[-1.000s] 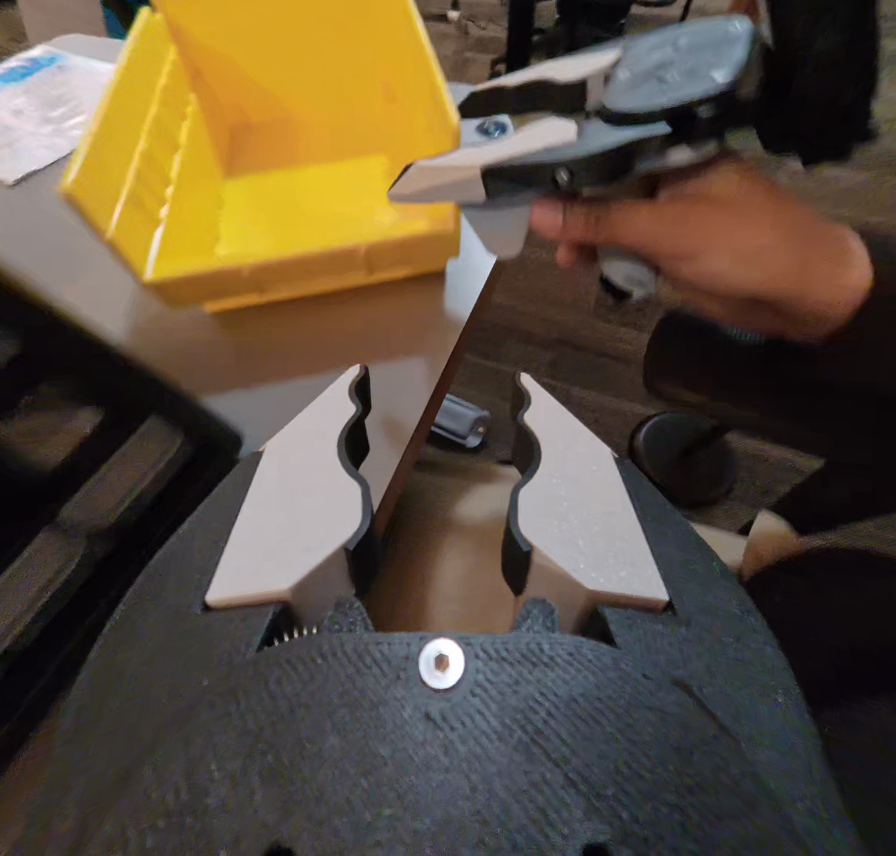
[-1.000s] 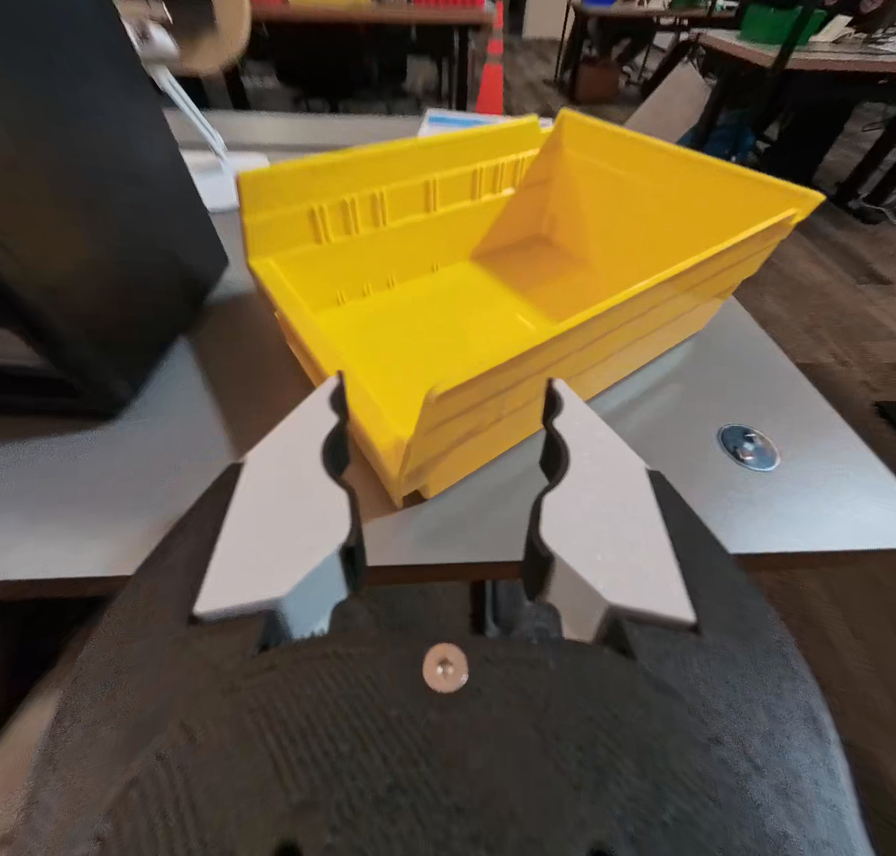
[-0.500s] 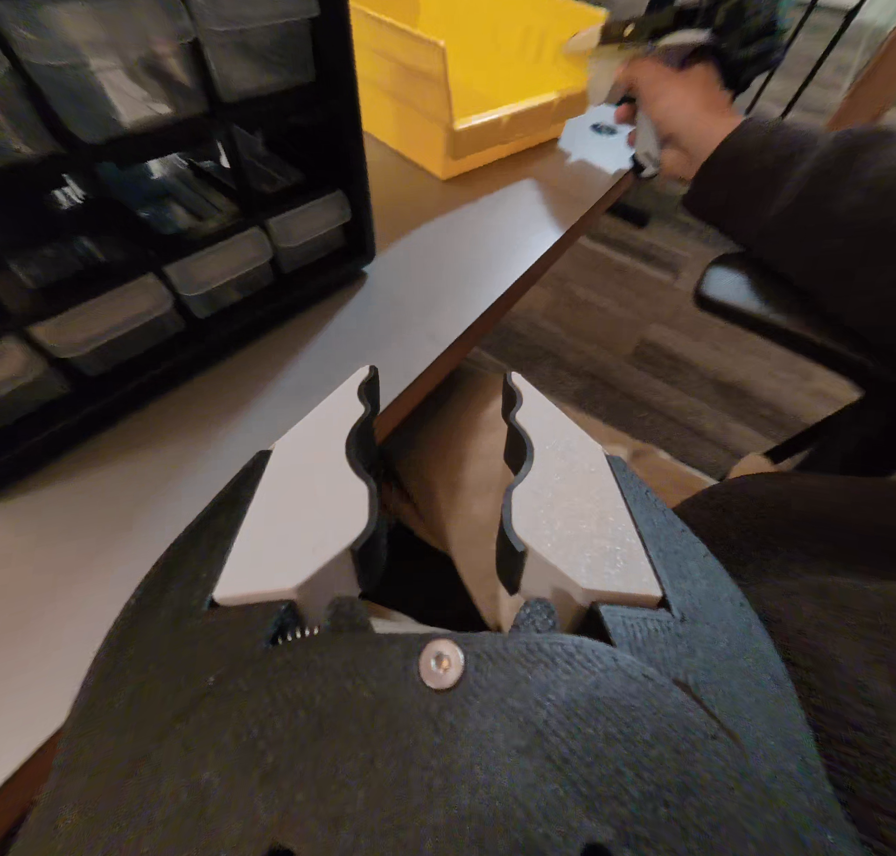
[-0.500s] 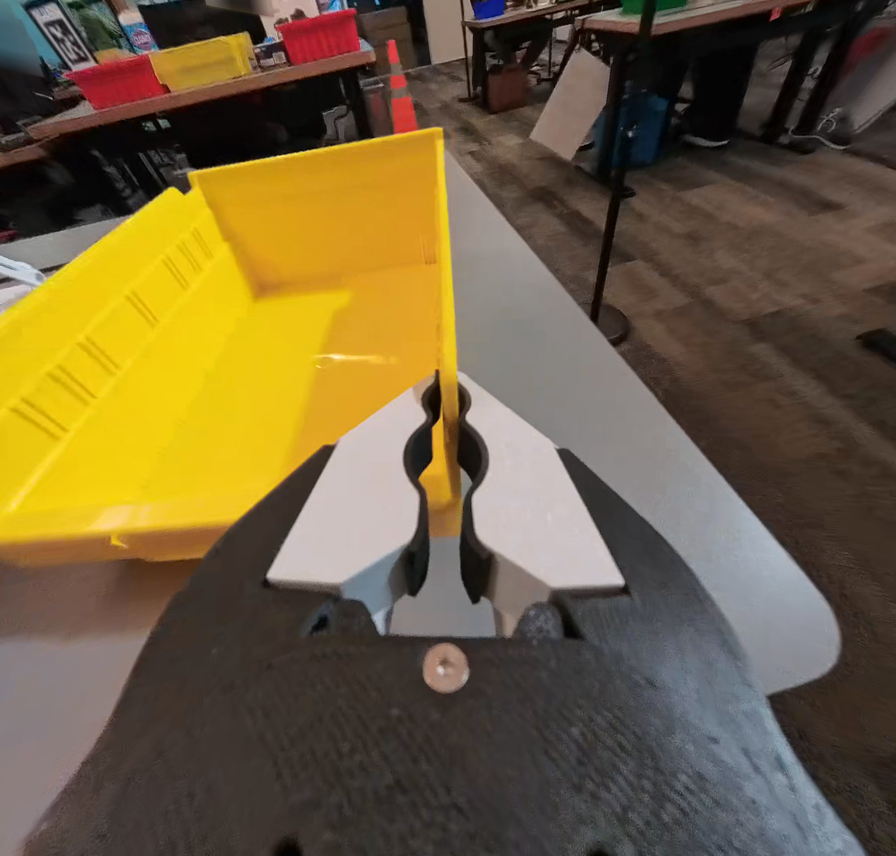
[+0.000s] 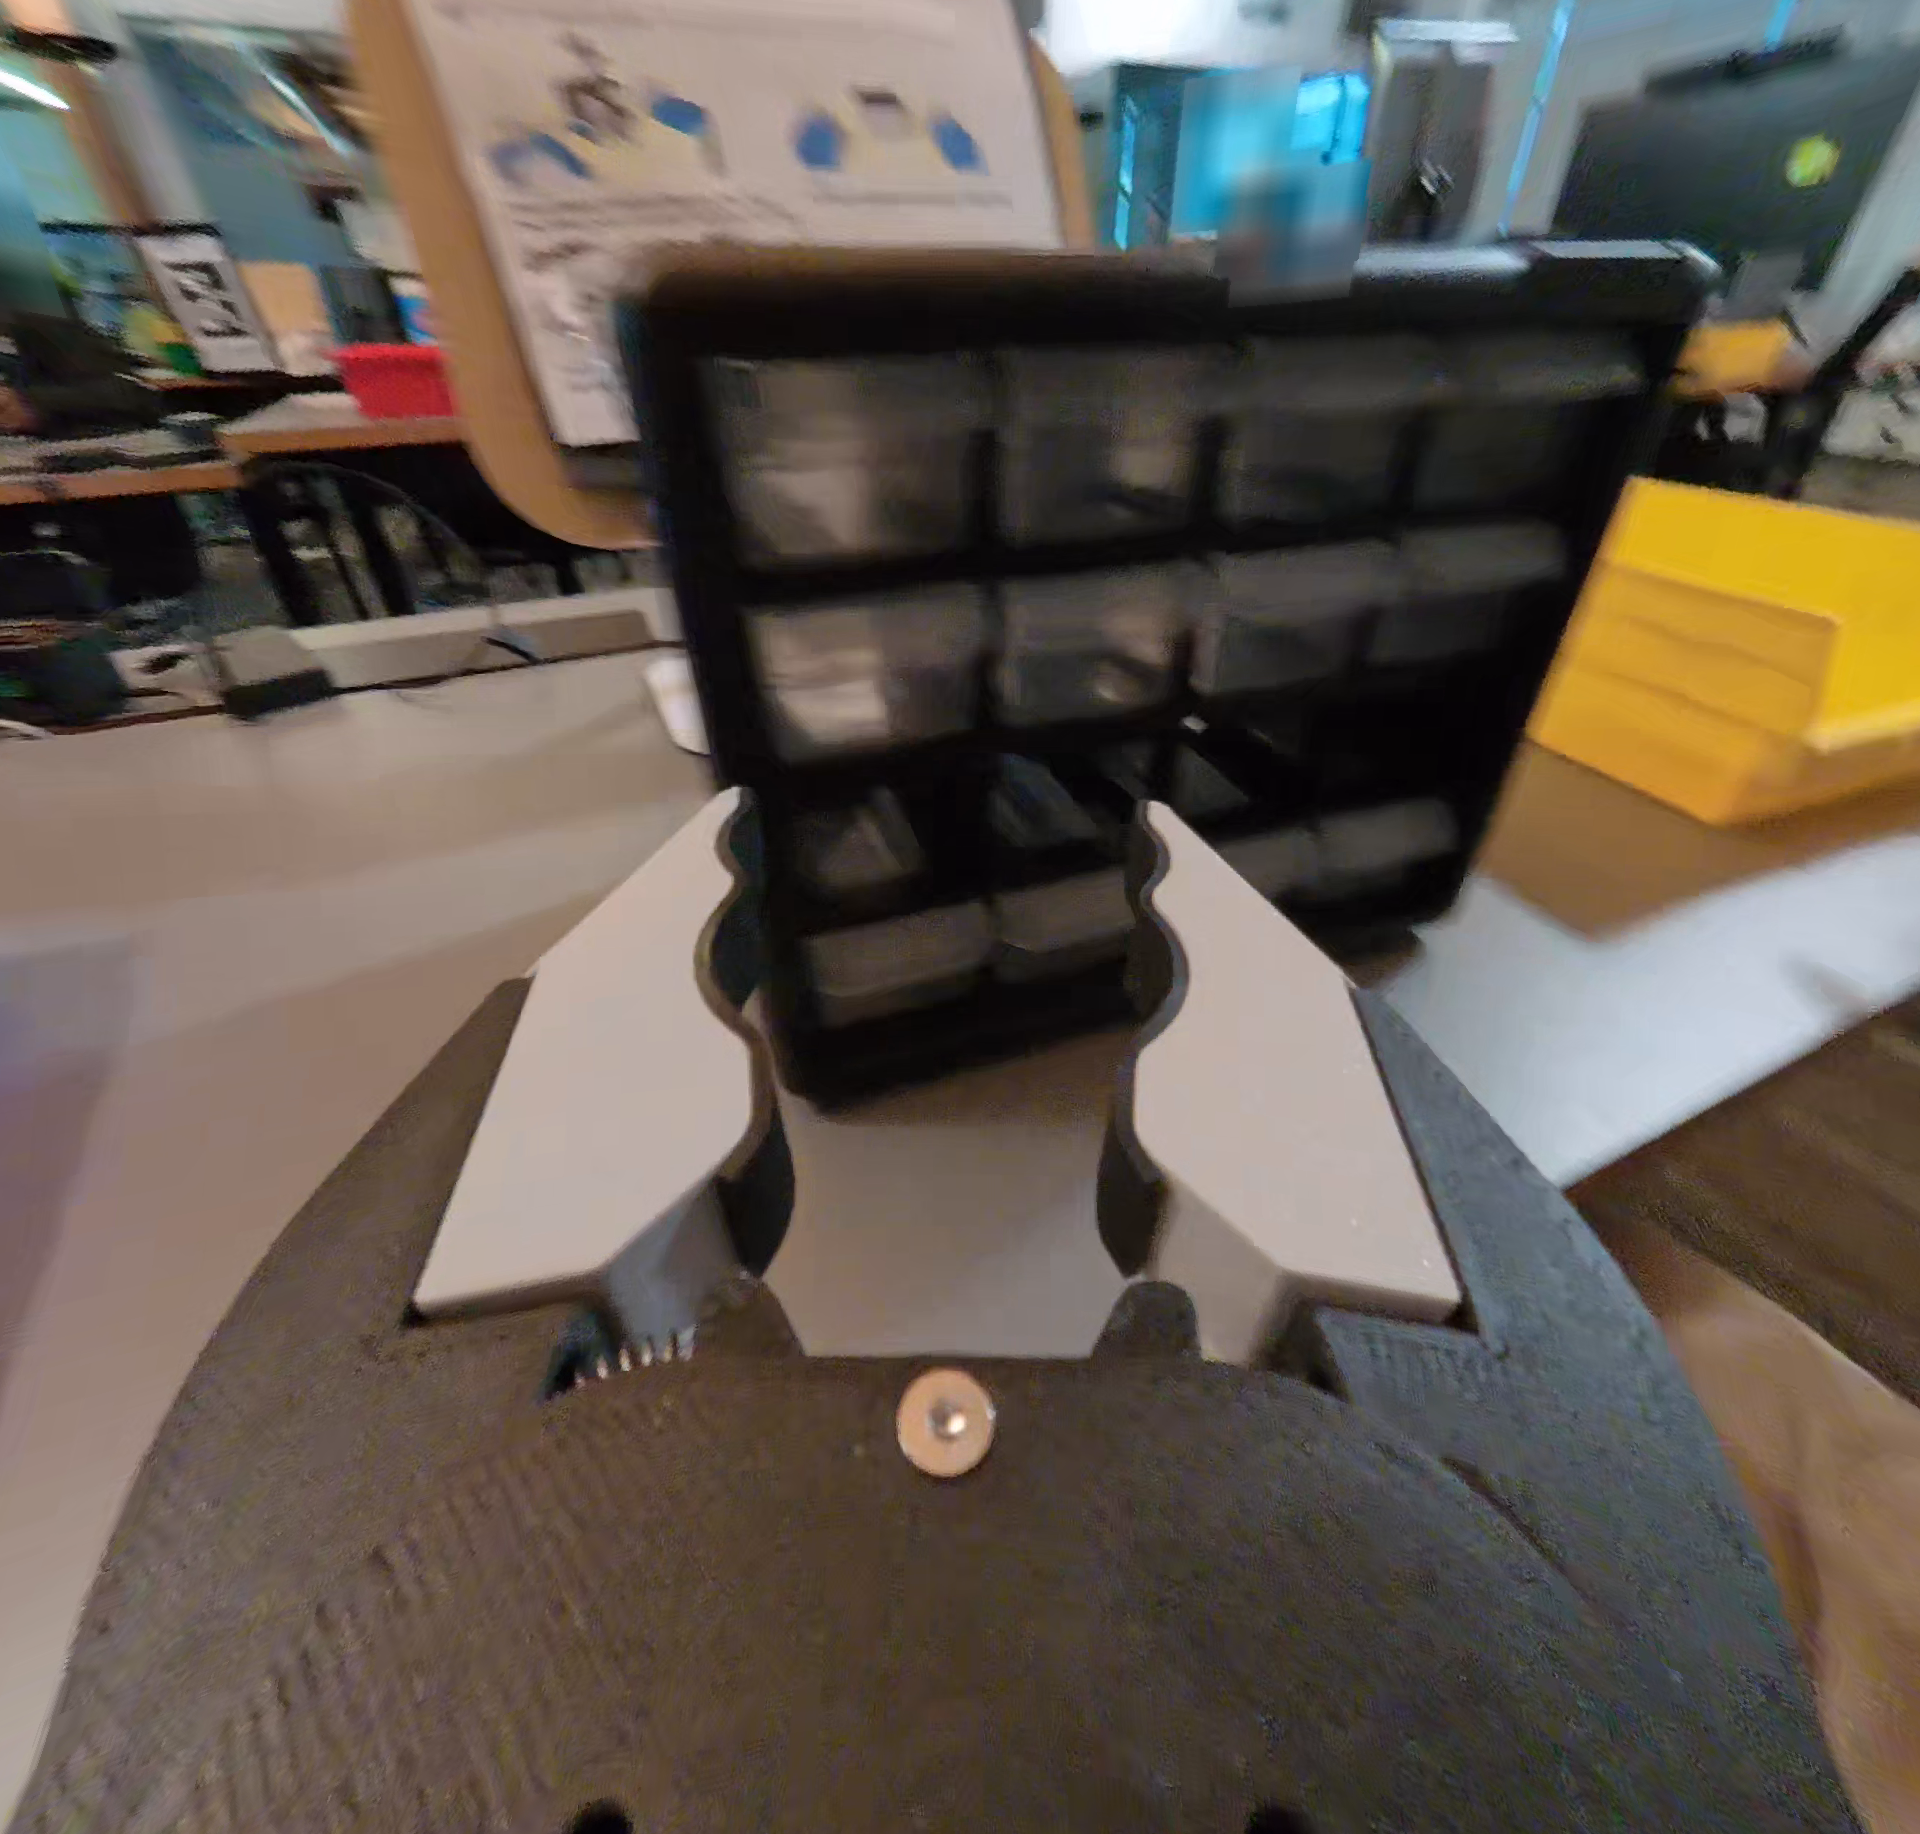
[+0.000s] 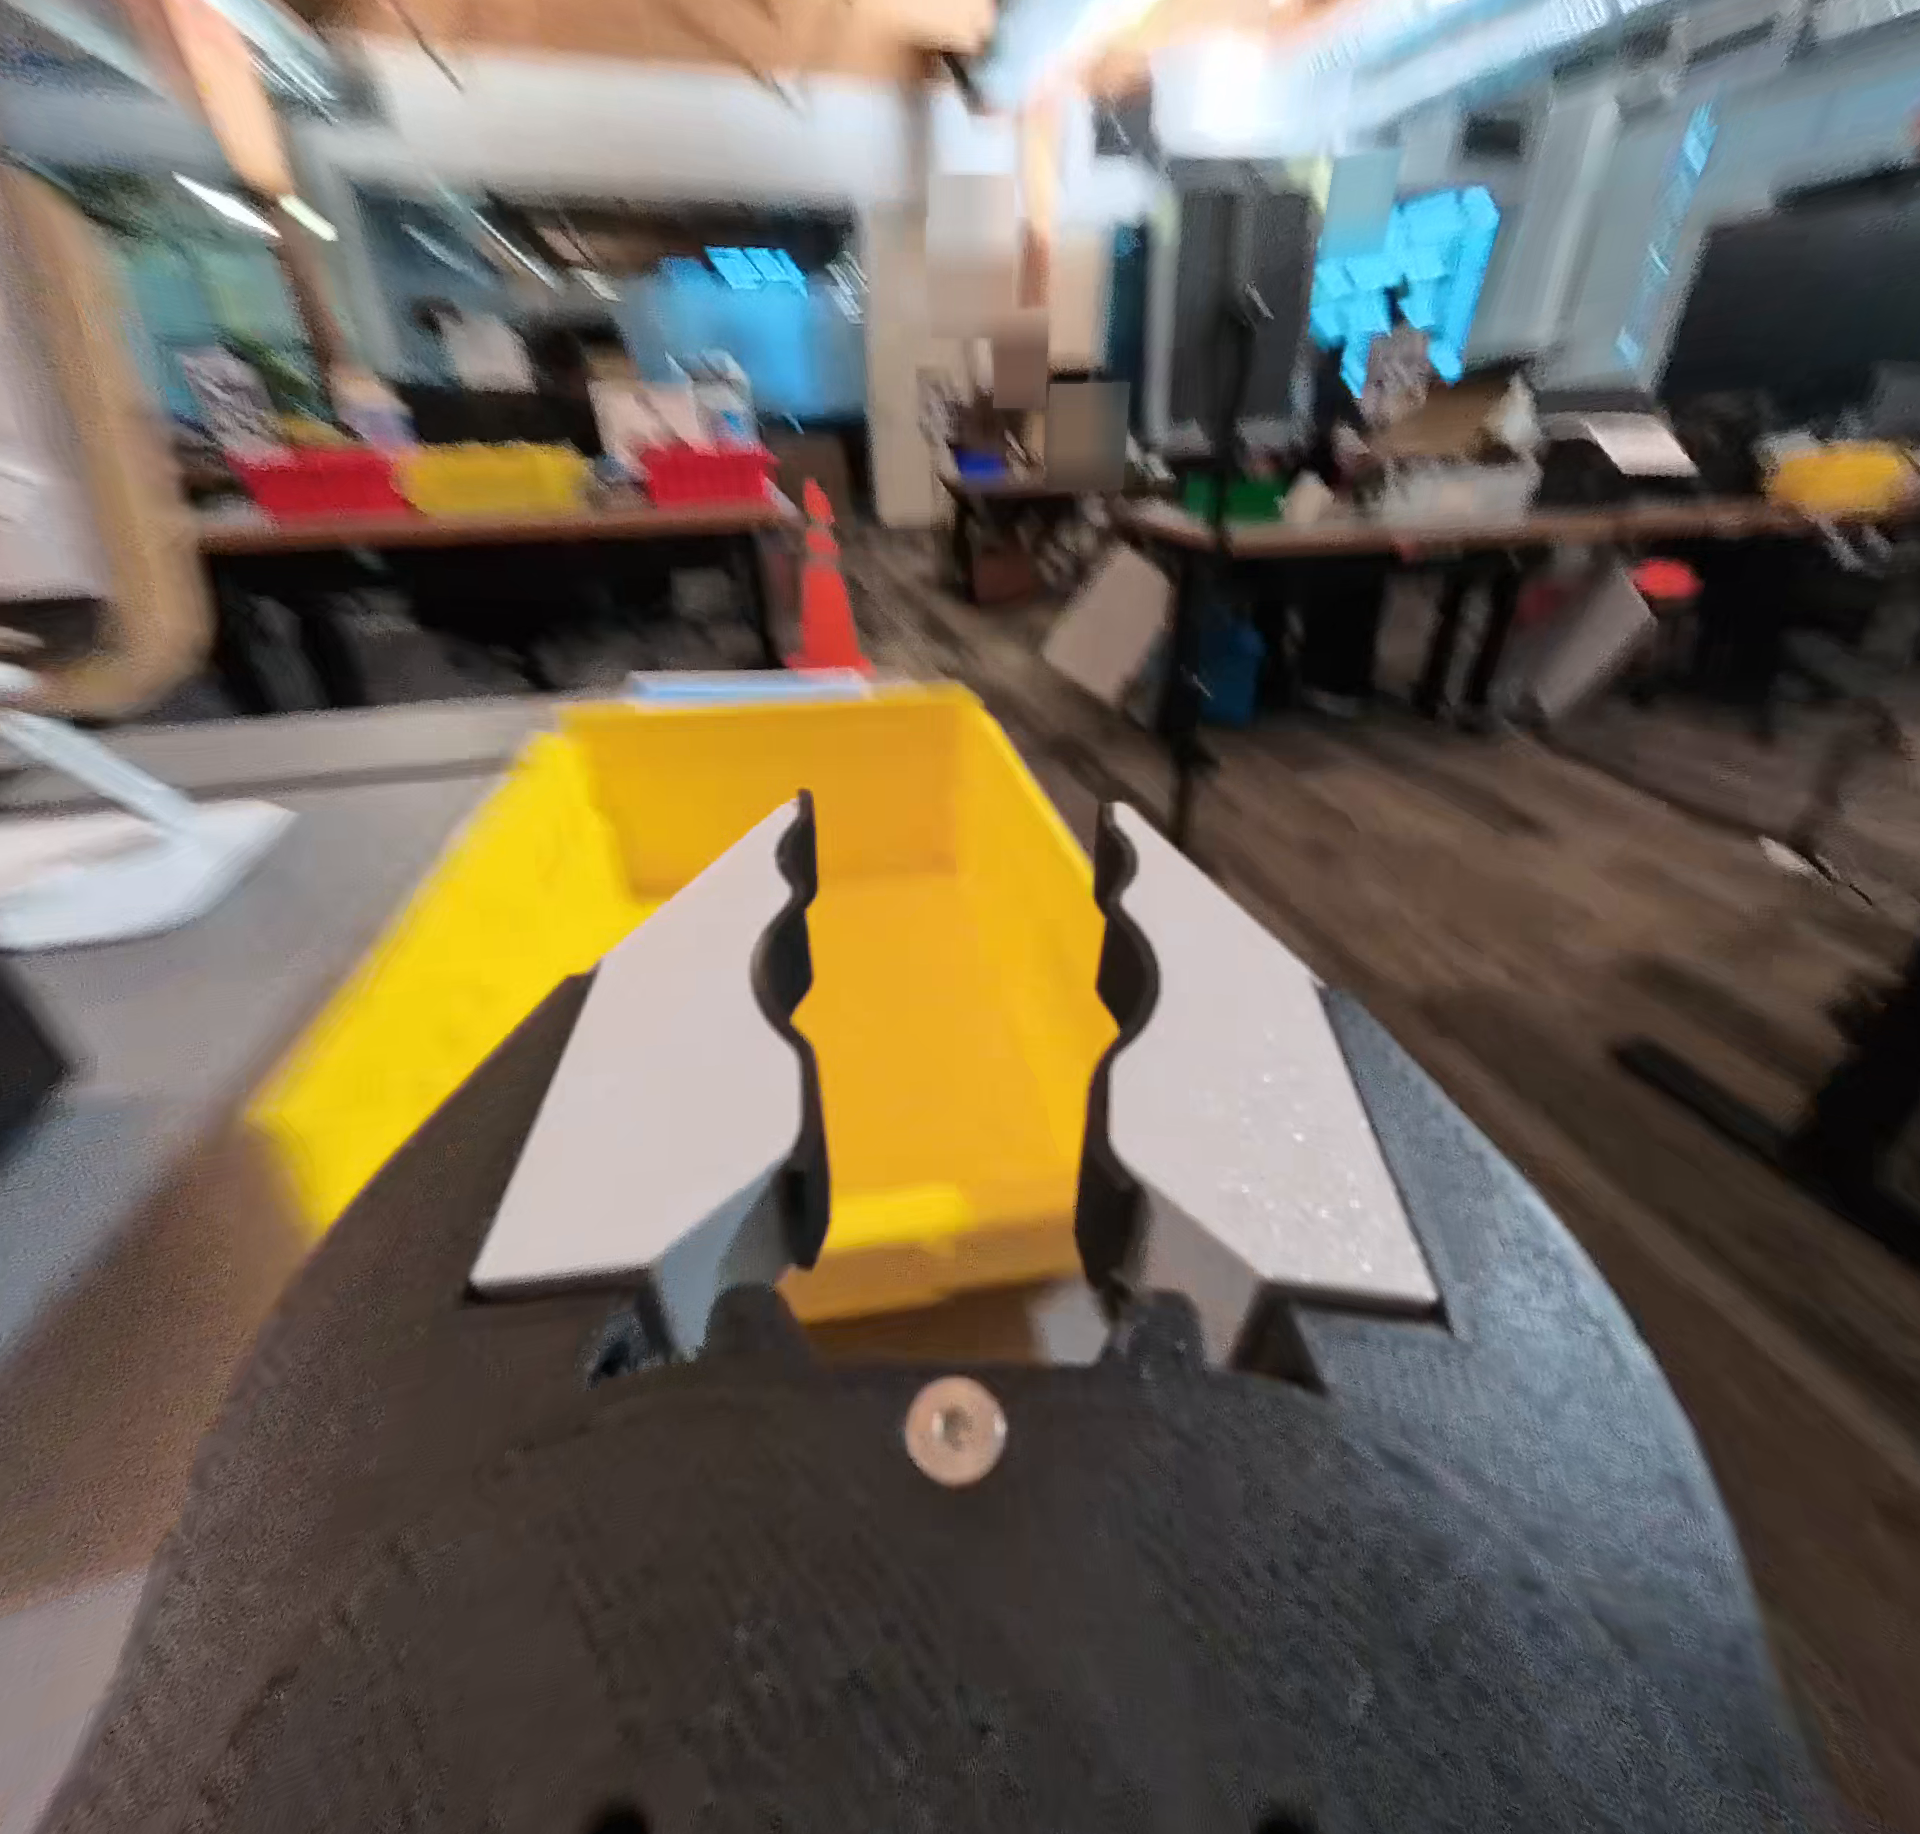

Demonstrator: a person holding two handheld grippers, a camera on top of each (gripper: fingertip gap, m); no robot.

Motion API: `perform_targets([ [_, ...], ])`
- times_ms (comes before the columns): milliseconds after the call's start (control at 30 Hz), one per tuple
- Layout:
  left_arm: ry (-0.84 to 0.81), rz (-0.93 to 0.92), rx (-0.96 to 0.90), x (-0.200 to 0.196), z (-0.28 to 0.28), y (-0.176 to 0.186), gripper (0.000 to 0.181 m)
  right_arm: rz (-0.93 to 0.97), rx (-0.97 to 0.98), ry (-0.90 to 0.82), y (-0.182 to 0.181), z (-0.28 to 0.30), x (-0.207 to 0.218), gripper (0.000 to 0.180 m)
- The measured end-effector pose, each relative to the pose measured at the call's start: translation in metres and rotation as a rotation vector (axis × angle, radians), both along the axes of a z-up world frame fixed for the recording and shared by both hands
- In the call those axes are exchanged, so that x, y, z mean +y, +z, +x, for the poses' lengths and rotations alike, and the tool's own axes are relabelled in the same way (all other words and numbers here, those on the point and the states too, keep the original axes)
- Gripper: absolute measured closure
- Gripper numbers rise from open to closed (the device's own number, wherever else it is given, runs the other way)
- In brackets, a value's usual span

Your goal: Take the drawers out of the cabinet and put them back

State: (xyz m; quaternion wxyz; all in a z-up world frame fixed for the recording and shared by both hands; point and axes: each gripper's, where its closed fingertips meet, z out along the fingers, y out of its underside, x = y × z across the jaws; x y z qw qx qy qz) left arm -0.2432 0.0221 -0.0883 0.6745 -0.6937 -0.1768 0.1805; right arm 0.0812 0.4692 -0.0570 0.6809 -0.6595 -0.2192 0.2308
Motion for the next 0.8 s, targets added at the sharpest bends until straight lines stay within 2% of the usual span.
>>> perform_targets([
  [67,0.047,0.025,-0.013,-0.011,-0.032,0.002,0.101,0.105,0.062,0.142,0.031,-0.037,-0.053,0.127],
  [100,0.037,0.030,-0.026,-0.014,-0.043,0.001,0.091,0.132,0.054,0.223,0.034,-0.060,-0.081,0.125],
  [233,-0.036,-0.060,-0.103,-0.012,-0.072,-0.023,0.065,0.090,-0.052,0.532,-0.005,-0.155,-0.184,0.116],
  [333,-0.093,-0.117,-0.185,0.000,-0.080,-0.047,0.065,0.037,-0.116,0.688,-0.027,-0.202,-0.235,0.112],
  [433,-0.161,-0.162,-0.246,0.015,-0.078,-0.059,0.079,0.069,-0.248,0.728,-0.052,-0.228,-0.248,0.116],
  [500,-0.204,-0.155,-0.274,0.022,-0.075,-0.059,0.106,0.075,-0.306,0.786,-0.065,-0.238,-0.253,0.132],
  [533,-0.232,-0.152,-0.290,0.024,-0.072,-0.060,0.128,0.077,-0.314,0.797,-0.068,-0.241,-0.253,0.136],
  [600,-0.274,-0.143,-0.306,0.026,-0.065,-0.059,0.147,0.065,-0.310,0.793,-0.070,-0.244,-0.246,0.144],
  [800,-0.197,-0.215,-0.200,0.019,-0.055,-0.061,0.151,-0.020,-0.269,0.880,-0.071,-0.247,-0.241,0.145],
])
